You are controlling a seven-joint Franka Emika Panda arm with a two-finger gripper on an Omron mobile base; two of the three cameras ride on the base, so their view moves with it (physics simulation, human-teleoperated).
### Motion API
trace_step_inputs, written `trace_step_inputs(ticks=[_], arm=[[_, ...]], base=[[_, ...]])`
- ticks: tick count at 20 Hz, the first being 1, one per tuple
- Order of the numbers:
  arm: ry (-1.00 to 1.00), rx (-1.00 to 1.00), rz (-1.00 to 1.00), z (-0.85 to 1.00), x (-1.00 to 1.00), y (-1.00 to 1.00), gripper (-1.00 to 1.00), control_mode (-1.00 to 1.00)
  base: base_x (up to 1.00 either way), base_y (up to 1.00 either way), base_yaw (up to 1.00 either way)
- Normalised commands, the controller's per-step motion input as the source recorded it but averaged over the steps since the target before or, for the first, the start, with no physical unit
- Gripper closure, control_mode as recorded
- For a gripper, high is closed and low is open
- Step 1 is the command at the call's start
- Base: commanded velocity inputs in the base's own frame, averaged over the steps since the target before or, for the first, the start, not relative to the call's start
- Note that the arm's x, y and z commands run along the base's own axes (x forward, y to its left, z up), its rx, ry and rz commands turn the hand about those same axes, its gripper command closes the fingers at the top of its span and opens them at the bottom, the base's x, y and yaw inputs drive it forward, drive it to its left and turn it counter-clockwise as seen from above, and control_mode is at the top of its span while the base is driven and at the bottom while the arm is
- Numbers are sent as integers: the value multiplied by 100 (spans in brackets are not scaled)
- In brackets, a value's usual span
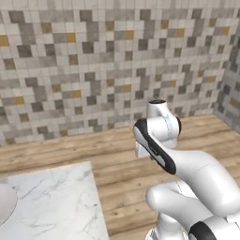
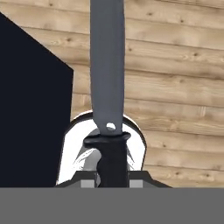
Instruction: Retrieve the butter from the fridge and place it on a plate on the dining table. Then retrieve the butter knife by the fridge and place it near the plate.
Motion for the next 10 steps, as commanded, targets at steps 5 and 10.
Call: trace_step_inputs(ticks=[5,10], arm=[[0,0,0,0,0,0,100,100],[0,0,0,0,0,0,100,100]], base=[[100,0,0],[100,-2,5]])
